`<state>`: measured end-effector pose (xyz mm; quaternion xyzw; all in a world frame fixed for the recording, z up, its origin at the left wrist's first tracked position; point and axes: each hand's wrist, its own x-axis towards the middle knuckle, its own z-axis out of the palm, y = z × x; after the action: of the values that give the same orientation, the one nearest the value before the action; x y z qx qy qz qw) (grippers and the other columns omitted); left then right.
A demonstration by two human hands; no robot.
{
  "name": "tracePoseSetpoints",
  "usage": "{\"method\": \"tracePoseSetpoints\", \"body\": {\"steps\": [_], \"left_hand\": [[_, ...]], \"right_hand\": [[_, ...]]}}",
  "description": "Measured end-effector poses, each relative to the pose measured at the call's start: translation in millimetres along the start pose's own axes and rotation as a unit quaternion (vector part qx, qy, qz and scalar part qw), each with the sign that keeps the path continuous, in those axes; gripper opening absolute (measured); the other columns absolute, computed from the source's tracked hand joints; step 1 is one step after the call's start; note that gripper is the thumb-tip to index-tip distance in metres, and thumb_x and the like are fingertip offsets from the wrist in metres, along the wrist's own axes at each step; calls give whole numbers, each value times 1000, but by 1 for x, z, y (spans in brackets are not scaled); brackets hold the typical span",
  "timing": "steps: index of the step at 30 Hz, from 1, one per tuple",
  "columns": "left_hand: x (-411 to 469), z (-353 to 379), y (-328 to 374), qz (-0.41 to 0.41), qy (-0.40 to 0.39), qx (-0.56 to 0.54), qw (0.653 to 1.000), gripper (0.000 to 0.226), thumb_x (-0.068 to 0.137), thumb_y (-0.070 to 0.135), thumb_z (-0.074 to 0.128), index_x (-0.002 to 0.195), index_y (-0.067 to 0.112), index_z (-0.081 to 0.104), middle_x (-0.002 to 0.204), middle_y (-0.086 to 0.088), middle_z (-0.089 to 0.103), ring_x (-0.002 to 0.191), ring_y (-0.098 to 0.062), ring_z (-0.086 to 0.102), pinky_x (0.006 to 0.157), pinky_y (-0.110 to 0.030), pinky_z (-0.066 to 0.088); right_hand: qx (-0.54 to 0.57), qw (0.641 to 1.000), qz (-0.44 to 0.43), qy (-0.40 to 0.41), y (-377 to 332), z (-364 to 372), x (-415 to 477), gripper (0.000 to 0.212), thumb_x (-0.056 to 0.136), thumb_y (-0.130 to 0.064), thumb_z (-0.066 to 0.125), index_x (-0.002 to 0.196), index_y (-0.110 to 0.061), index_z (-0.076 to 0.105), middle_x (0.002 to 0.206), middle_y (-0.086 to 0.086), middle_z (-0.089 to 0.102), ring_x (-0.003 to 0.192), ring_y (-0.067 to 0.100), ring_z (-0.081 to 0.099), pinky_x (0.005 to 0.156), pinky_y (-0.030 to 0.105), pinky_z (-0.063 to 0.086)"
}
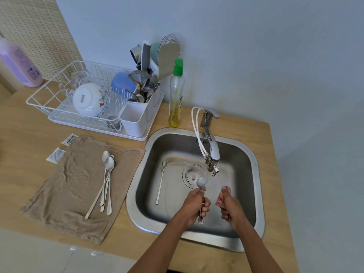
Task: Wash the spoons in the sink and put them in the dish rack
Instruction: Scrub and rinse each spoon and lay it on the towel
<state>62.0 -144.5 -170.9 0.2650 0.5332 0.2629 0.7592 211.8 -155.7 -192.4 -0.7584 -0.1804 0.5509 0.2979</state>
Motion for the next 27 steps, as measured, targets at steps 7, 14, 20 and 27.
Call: {"method": "tracePoseSetpoints", "body": {"steps": [7,14,20,27], "left_hand": [[-7,-9,-1,76,24,191,978,35,104,17,34,136,31,40,79,-3,73,41,-10,47,36,-21,41],[14,-27,15,264,141,550,779,51,93,9,52,139,32,51,110,-7,73,102,-34,65,83,-40,54],[12,-29,18,327,137,636,685,65,92,1,49,144,40,40,106,-5,71,91,-31,65,72,-38,52],[10,-30,22,351,137,657,653,65,92,0,47,145,37,38,120,-3,67,96,-31,65,72,-39,51]], "right_hand": [[8,1000,-4,-3,2,5,-10,41,99,-49,47,76,-15,52,46,-3,39,38,10,30,40,20,23],[16,999,-16,27,-3,-1,-19,38,99,-47,48,81,-14,55,51,0,40,38,10,32,39,20,24],[22,999,-16,33,2,-6,-21,37,100,-44,48,81,-13,57,53,1,43,39,10,32,40,20,25],[12,999,-17,34,4,-6,-18,39,100,-46,46,86,-13,59,56,3,43,40,11,35,39,20,27]]}}
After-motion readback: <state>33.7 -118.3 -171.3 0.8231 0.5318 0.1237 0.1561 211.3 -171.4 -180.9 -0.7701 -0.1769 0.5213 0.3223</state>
